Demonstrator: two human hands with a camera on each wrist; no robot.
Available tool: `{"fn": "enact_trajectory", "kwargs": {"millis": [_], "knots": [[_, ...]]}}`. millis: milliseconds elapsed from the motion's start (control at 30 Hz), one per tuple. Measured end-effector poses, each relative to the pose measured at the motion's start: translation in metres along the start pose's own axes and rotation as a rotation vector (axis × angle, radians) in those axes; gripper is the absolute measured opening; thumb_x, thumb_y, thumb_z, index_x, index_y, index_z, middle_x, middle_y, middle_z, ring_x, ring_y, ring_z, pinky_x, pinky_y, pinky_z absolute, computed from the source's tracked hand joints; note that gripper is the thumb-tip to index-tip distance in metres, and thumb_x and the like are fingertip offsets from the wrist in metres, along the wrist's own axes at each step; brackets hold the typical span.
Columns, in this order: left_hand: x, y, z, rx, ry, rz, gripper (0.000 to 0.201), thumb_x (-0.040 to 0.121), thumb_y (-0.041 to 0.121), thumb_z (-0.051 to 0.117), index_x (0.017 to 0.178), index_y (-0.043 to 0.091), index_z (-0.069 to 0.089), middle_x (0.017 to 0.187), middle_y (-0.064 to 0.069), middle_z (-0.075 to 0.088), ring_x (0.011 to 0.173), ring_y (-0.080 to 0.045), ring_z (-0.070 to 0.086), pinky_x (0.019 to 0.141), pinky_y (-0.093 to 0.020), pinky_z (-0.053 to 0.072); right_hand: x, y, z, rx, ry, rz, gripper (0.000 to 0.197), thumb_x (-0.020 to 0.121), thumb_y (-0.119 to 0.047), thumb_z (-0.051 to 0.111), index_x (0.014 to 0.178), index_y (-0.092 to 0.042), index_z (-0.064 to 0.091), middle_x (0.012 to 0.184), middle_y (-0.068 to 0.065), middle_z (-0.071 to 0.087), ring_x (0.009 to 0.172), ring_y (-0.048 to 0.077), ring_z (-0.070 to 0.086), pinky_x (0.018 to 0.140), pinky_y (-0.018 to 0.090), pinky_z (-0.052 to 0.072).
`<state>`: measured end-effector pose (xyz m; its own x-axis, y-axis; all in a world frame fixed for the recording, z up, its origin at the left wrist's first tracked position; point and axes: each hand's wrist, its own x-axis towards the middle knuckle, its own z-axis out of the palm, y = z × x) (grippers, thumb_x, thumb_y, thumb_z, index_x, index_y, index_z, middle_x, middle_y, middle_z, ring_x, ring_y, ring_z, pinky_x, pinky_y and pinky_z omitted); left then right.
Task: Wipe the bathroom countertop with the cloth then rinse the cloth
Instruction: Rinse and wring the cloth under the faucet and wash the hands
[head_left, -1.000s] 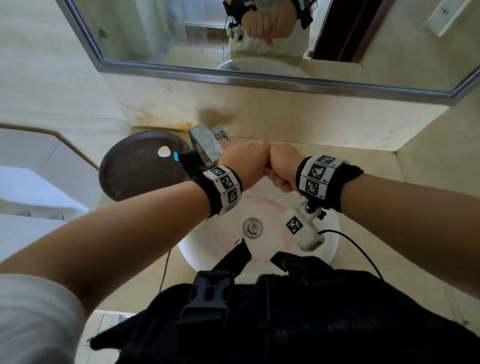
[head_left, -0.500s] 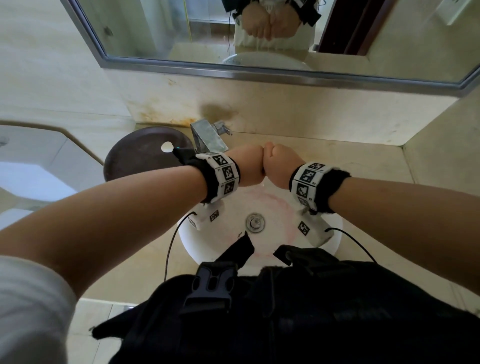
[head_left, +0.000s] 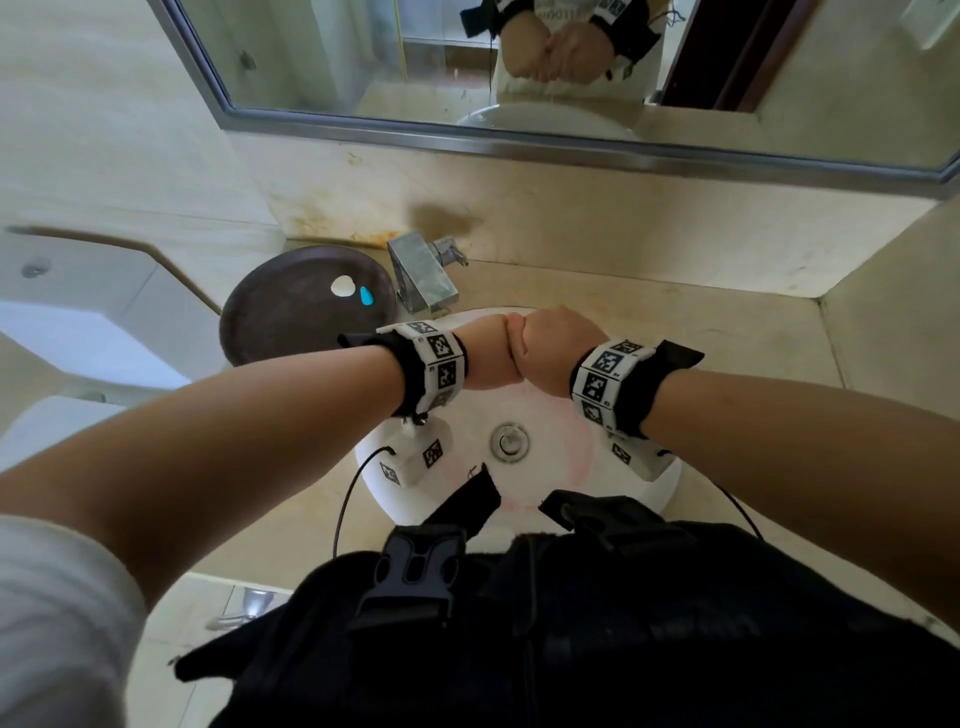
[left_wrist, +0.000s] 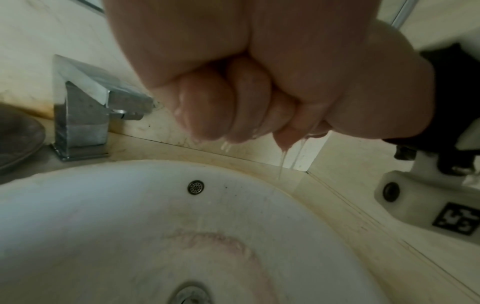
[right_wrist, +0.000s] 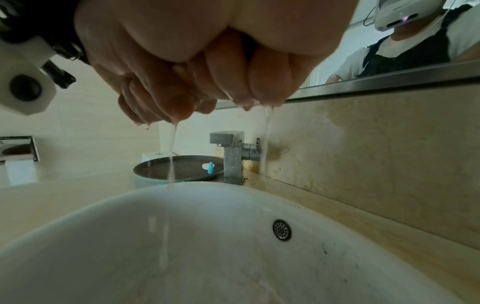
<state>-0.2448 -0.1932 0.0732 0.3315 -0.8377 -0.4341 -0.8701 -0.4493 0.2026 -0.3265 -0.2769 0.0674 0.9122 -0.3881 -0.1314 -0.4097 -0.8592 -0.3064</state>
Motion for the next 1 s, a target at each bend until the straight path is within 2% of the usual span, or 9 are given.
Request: {"fn": "enact_trajectory", "kwargs": {"millis": [133,200,267,333,467,600,733,867,1000], "knots": [[0.000,0.010,0.014,-0.058,0.089,-0.013,0.032,0.100,0.022,0.044,0.121,0.005,0.060,0.121,-0.010,0.062,0.108,-0.022,0.056,0.090,-0.027,0.039,-0.008,0.009,0.003,-0.076,0.007,-0.073,0.056,0.101,-0.040,0.019,0.054,-0.019,0.039,0.055,0.001,0.042,0.058,0.025,0.047,0.059,0.032,0.035],[0.000,0.015,0.020,-0.081,0.098,-0.017,0.032,0.100,0.024,0.041,0.122,0.008,0.060,0.121,-0.009,0.062,0.111,-0.023,0.056,0.095,-0.030,0.041,-0.012,0.018,0.005,-0.068,0.006,-0.087,0.057,0.100,-0.044,0.018,0.058,-0.018,0.046,0.058,0.001,0.049,0.059,0.025,0.051,0.058,0.033,0.039],[0.000,0.013,0.027,-0.175,0.127,-0.049,0.021,0.095,0.026,0.050,0.104,0.010,0.061,0.106,-0.009,0.066,0.096,-0.024,0.060,0.087,-0.035,0.048,-0.017,0.028,0.010,-0.009,0.010,-0.063,0.055,0.097,-0.050,0.018,0.068,-0.020,0.055,0.065,0.000,0.057,0.063,0.023,0.056,0.059,0.033,0.044],[-0.001,0.011,0.034,-0.262,0.198,-0.086,0.013,0.089,0.028,0.058,0.093,0.018,0.052,0.096,-0.005,0.064,0.085,-0.023,0.058,0.077,-0.035,0.048,-0.021,0.039,0.016,0.071,-0.013,-0.043,0.046,0.094,-0.054,0.027,0.082,-0.023,0.057,0.074,-0.003,0.061,0.068,0.020,0.057,0.062,0.033,0.046],[-0.009,0.010,0.047,-0.373,0.266,-0.156,0.024,0.083,0.029,0.066,0.097,0.018,0.050,0.093,-0.004,0.058,0.080,-0.022,0.056,0.069,-0.032,0.044,-0.029,0.057,0.022,0.202,-0.080,-0.158,0.035,0.086,-0.051,0.053,0.110,-0.026,0.054,0.098,-0.008,0.057,0.081,0.016,0.058,0.071,0.033,0.048],[-0.019,0.012,0.053,-0.587,0.348,-0.196,0.031,0.080,0.030,0.072,0.104,0.018,0.056,0.090,0.001,0.062,0.077,-0.014,0.058,0.066,-0.024,0.046,-0.033,0.062,0.025,0.321,-0.046,-0.216,0.015,0.093,-0.033,0.053,0.094,-0.021,0.061,0.080,-0.003,0.062,0.072,0.018,0.057,0.065,0.032,0.043],[-0.028,0.005,0.053,-0.789,0.480,-0.266,0.012,0.084,0.009,0.063,0.095,0.014,0.066,0.087,-0.004,0.068,0.079,-0.021,0.064,0.069,-0.024,0.053,-0.034,0.063,0.027,0.387,-0.071,-0.130,0.033,0.098,-0.036,0.045,0.073,-0.017,0.058,0.067,0.004,0.056,0.063,0.019,0.050,0.057,0.031,0.034],[-0.030,-0.010,0.051,-0.840,0.506,-0.320,0.009,0.089,0.013,0.061,0.097,0.015,0.064,0.091,-0.006,0.069,0.084,-0.023,0.068,0.079,-0.037,0.058,-0.035,0.060,0.025,0.505,-0.026,-0.046,0.037,0.098,-0.035,0.046,0.080,-0.007,0.063,0.070,0.011,0.059,0.065,0.020,0.051,0.058,0.030,0.036],[-0.028,-0.017,0.051,-0.814,0.503,-0.248,0.022,0.087,0.004,0.053,0.102,0.018,0.063,0.102,-0.001,0.064,0.095,-0.019,0.063,0.077,-0.025,0.054,-0.034,0.050,0.025,0.514,0.000,-0.022,0.040,0.096,-0.038,0.048,0.083,-0.005,0.065,0.073,0.014,0.062,0.068,0.025,0.055,0.061,0.033,0.042]]}}
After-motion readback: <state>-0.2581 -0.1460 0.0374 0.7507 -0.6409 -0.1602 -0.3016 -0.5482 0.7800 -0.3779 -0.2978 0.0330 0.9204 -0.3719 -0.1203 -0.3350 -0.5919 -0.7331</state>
